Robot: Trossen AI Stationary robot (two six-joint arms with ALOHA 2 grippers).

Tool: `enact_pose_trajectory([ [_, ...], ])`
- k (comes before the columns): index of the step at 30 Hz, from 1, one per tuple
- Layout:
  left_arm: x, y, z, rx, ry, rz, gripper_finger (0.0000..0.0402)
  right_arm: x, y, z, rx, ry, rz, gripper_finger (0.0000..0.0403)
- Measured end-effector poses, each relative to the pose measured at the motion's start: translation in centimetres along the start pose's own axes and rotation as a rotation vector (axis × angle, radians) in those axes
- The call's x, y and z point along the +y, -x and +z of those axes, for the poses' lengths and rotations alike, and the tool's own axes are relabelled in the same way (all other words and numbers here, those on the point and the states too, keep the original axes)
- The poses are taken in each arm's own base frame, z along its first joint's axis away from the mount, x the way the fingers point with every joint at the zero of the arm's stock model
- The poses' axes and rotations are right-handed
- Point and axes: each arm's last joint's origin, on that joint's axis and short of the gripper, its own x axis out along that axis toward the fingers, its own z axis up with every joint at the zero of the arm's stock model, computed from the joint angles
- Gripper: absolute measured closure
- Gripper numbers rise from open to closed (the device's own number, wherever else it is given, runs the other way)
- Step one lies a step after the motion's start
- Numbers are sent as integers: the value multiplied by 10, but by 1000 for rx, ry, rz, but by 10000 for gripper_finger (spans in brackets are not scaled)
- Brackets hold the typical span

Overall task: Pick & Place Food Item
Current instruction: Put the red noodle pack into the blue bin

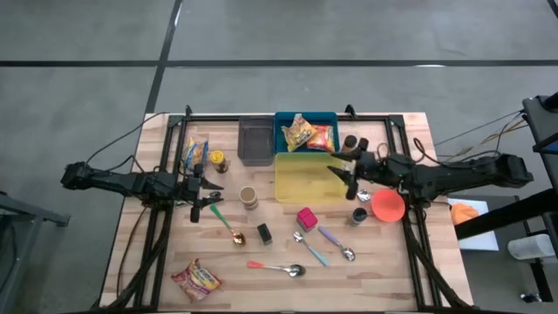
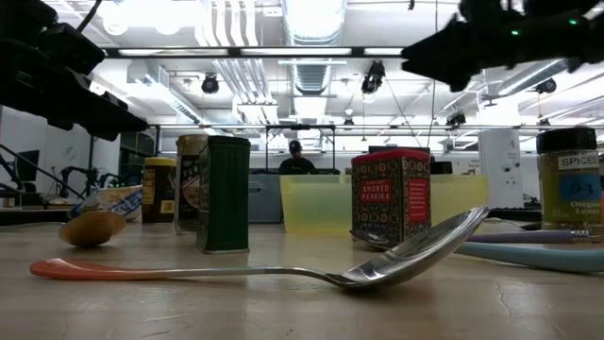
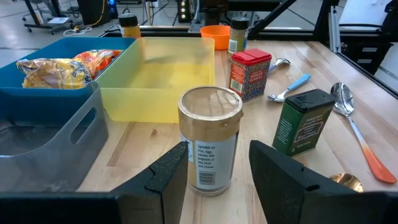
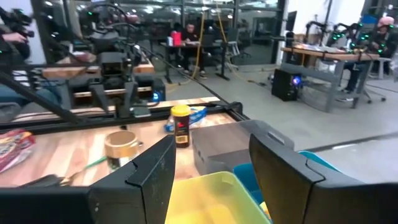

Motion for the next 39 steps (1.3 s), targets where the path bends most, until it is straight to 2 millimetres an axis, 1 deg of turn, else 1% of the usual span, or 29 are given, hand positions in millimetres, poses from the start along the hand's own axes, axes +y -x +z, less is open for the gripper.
enact_pose_trajectory([
  [7,0,0,0,0,0,0,229,-2,26,-10,-58,-5,37,199],
  [12,0,0,0,0,0,0,229,-2,34,-12,-92,-4,59,199],
  [19,0,0,0,0,0,0,229,-1,33,-12,-86,-2,63,199],
  [30,0,0,0,0,0,0,228,0,30,3,-118,-11,62,199],
  [39,0,0,0,0,0,0,228,0,30,2,-115,-10,62,199],
])
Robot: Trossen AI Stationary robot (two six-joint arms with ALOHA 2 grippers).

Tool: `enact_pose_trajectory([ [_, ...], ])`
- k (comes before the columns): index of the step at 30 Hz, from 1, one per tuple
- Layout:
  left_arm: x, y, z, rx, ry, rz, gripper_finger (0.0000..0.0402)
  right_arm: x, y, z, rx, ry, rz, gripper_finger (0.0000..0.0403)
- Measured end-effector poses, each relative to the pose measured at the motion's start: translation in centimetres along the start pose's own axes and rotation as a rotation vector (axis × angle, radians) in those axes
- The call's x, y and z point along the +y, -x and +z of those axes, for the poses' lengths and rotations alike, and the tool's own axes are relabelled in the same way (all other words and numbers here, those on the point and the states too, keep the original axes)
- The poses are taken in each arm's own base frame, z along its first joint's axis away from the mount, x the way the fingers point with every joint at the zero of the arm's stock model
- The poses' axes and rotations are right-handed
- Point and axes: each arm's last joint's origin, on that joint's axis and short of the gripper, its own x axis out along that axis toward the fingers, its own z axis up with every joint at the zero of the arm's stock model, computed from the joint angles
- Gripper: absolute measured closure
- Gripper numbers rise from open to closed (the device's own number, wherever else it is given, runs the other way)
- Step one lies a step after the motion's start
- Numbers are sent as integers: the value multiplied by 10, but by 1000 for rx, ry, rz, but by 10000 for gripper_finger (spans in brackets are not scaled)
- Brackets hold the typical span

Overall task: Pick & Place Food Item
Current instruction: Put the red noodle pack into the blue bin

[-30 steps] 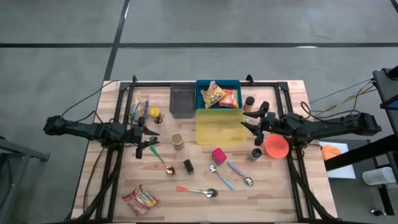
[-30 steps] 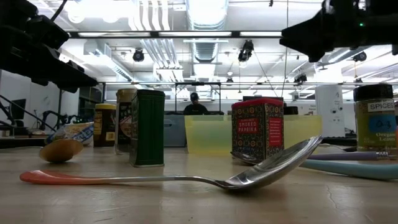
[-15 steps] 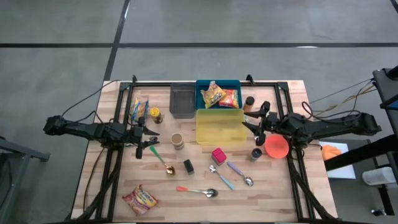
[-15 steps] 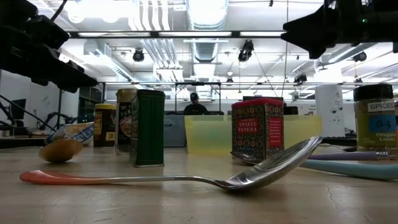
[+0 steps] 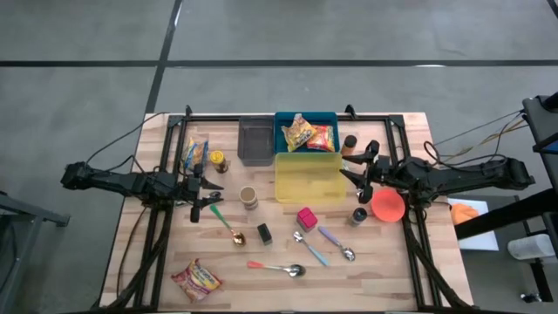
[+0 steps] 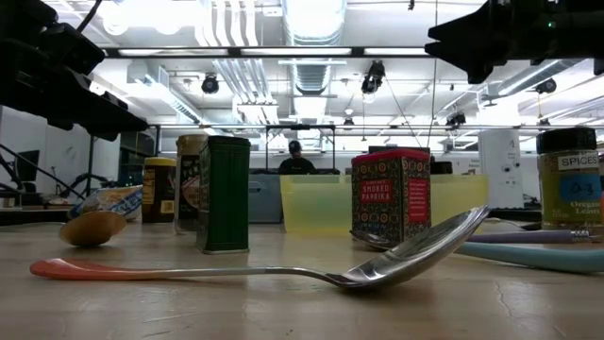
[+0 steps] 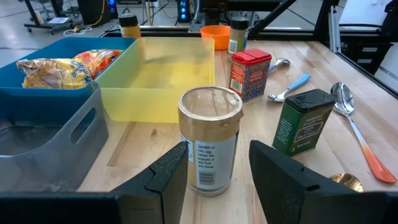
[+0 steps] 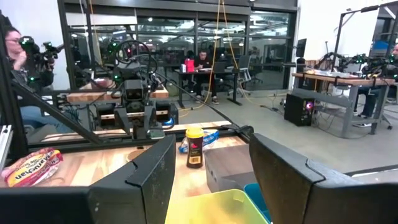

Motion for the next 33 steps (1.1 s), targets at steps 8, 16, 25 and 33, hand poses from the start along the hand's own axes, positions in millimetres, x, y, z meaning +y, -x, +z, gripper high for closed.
enact_pose_trajectory([
  [8,0,0,0,0,0,0,229,0,0,0,0,0,0,199],
  [16,0,0,0,0,0,0,229,0,0,0,0,3,0,199],
  [25,0,0,0,0,0,0,229,0,0,0,0,0,-1,199],
  [33,0,0,1,-21,206,-3,229,0,0,0,0,0,-1,199],
])
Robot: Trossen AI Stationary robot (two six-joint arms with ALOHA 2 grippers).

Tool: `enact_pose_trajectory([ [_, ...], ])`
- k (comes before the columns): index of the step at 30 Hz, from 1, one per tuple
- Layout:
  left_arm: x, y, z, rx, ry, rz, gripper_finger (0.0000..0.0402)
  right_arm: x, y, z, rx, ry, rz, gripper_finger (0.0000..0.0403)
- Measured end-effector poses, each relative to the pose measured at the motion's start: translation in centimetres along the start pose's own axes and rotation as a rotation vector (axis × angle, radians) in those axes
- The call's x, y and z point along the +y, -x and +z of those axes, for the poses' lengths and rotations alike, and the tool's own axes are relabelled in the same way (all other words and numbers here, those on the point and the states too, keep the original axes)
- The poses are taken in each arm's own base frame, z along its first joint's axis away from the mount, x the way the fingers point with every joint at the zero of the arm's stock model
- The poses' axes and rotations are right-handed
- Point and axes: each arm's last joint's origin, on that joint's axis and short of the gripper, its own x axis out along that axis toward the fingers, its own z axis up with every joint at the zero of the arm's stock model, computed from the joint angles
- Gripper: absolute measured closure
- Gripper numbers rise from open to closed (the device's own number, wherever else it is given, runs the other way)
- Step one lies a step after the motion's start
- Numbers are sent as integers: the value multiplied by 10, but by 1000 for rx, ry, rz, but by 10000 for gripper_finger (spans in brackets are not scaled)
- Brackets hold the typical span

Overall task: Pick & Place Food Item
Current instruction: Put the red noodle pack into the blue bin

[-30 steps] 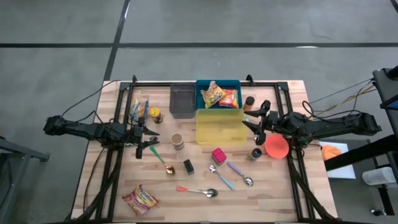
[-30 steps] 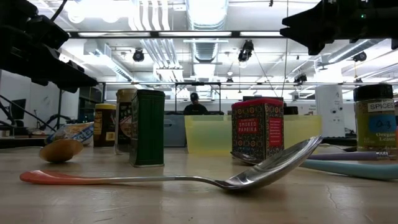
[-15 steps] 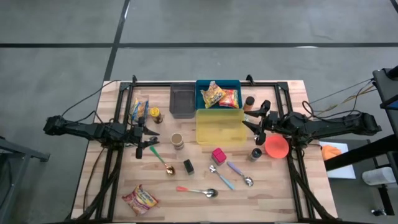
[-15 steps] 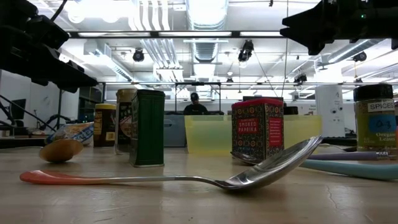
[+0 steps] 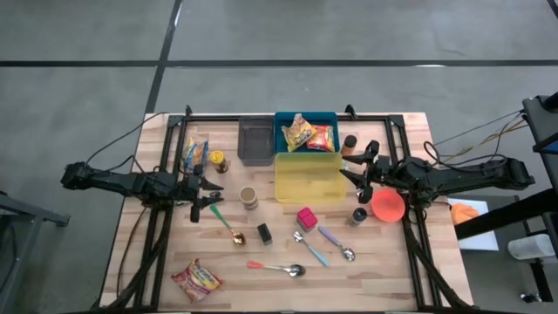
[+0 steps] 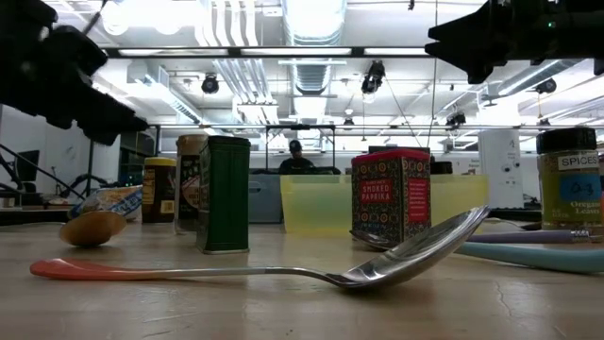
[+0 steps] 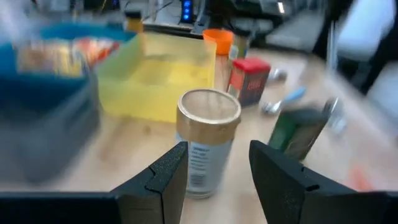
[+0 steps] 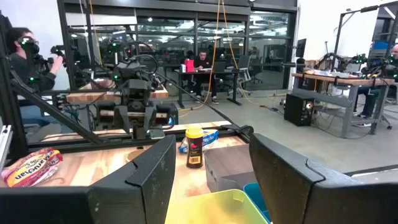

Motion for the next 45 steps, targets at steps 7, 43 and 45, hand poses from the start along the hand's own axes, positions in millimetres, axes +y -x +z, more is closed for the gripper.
enact_pose_trajectory([
  [7,0,0,3,-31,478,17,229,0,0,0,0,0,-1,199],
  [43,-137,-25,101,848,903,696,229,0,0,0,0,1,-1,199],
  [45,-153,-22,97,843,921,715,229,0,0,0,1,1,-1,199],
])
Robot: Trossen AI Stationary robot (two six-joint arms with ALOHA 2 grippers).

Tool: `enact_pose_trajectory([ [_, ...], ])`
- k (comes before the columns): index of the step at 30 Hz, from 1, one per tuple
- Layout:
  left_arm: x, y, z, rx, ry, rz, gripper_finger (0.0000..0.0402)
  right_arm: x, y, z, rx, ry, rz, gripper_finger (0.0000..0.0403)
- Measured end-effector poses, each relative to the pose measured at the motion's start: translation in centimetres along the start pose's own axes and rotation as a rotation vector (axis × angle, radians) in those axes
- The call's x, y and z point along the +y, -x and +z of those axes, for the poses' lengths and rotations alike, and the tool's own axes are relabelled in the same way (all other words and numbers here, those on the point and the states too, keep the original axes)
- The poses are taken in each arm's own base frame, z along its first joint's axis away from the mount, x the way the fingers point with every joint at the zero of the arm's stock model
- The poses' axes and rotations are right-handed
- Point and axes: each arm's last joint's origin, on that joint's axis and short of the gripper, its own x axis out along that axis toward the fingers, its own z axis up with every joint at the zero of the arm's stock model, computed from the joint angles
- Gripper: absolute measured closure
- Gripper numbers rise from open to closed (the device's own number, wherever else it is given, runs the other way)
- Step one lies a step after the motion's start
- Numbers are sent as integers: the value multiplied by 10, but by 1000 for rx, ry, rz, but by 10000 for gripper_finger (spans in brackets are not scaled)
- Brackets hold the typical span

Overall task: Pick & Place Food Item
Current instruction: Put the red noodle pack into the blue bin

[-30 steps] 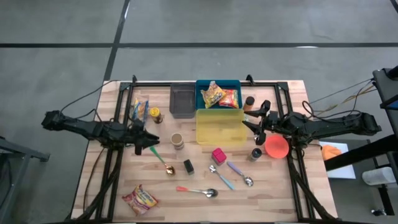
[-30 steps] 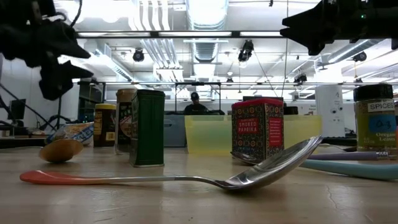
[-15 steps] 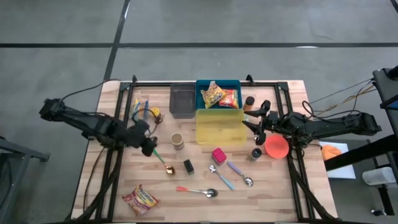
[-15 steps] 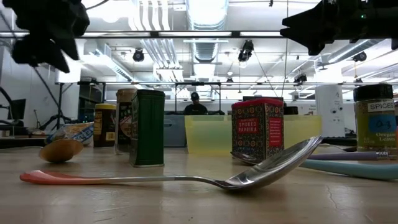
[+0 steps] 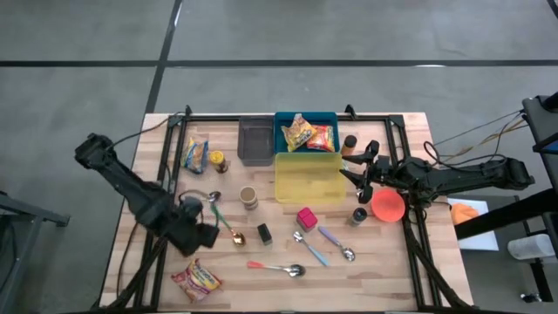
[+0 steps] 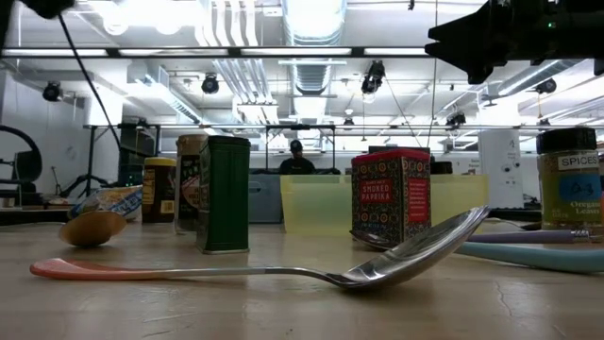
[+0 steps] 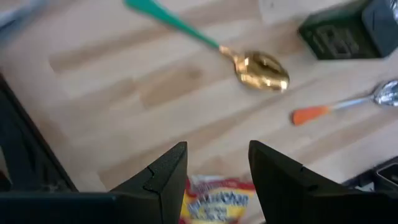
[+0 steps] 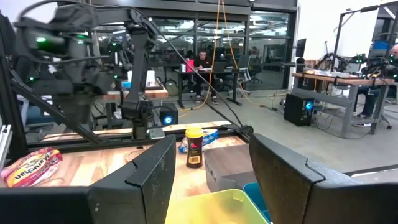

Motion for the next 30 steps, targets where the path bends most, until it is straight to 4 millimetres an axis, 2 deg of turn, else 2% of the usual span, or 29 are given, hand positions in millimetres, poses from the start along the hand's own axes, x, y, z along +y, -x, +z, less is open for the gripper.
enact_pose_trajectory([
  [8,-1,-16,-49,5,156,37,229,0,0,0,0,0,0,199],
  [20,-9,-38,-64,28,257,152,223,0,0,0,0,0,0,199],
  [23,-9,-42,-66,28,279,168,199,0,0,0,0,0,0,199],
  [30,-8,-49,-66,29,270,167,113,0,0,0,0,0,0,199],
])
